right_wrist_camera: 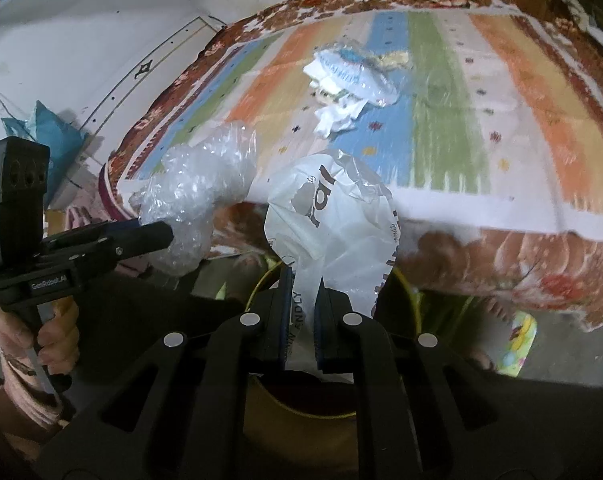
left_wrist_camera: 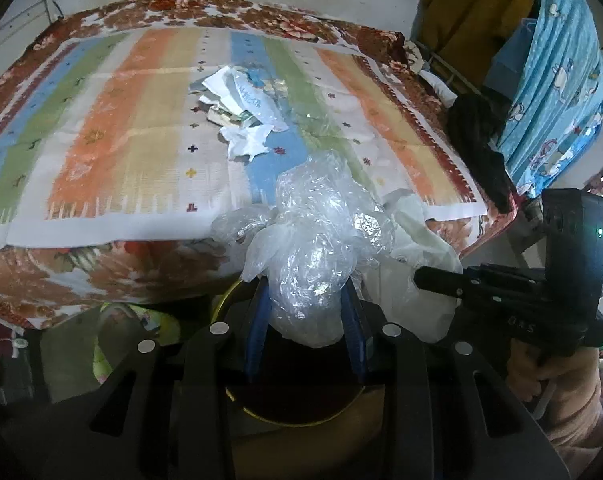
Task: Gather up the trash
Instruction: 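Carry both bags over the black bin and open both tools to drop them, then move both tools back toward the remaining trash on the sheet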
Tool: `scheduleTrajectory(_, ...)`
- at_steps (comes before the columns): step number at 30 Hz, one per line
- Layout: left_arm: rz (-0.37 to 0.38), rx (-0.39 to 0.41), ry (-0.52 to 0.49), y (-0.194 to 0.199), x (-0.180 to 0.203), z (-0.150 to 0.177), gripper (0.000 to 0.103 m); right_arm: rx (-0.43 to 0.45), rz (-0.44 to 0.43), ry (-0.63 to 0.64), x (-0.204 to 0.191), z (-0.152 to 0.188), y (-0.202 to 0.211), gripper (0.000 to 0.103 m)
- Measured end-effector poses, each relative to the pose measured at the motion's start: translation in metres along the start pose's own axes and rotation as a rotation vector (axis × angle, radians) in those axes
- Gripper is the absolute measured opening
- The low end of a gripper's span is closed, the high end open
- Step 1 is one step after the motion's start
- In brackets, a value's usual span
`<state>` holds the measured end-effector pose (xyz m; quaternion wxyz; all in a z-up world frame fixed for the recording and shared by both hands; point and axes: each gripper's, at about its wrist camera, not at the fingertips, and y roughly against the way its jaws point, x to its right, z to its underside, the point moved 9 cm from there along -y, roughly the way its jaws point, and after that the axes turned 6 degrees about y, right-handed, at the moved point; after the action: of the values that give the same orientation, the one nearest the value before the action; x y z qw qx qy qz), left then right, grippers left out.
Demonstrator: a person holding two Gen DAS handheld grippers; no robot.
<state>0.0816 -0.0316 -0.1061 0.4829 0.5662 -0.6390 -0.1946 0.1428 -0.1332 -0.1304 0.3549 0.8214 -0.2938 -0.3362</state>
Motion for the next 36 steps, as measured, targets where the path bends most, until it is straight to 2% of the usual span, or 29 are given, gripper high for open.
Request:
scheduleTrajectory(9,0.056,-0.037,0.033,0.006,0.003,0.03,0.034,0.0,0.016,-0.027,-0.004,0.027,0.006,0.011)
scheduleTrajectory(17,0.038,-0.041,0.036,0.001,0.004,0.033,0.033,-0.027,0.001,-0.046,-0.003,0.032,-0.001,0.013)
scheduleTrajectory(19,0.043,-0.041,0.042,0.001,0.003,0.032,0.039,-0.031,0.006,-0.053,-0.002,0.032,-0.002,0.032)
scheduleTrajectory(20,0.042,-0.037,0.047,0.001,0.002,0.031,0.055,-0.026,0.005,-0.059,-0.001,0.031,-0.002,0.043)
scheduleTrajectory(21,0.045,-0.027,0.053,0.002,0.001,0.03,0.064,-0.023,0.007,-0.062,-0.001,0.03,-0.002,0.044)
scheduleTrajectory(36,0.04,0.01,0.075,0.007,-0.002,0.021,0.065,-0.017,-0.021,-0.083,0.0,0.022,-0.002,0.049)
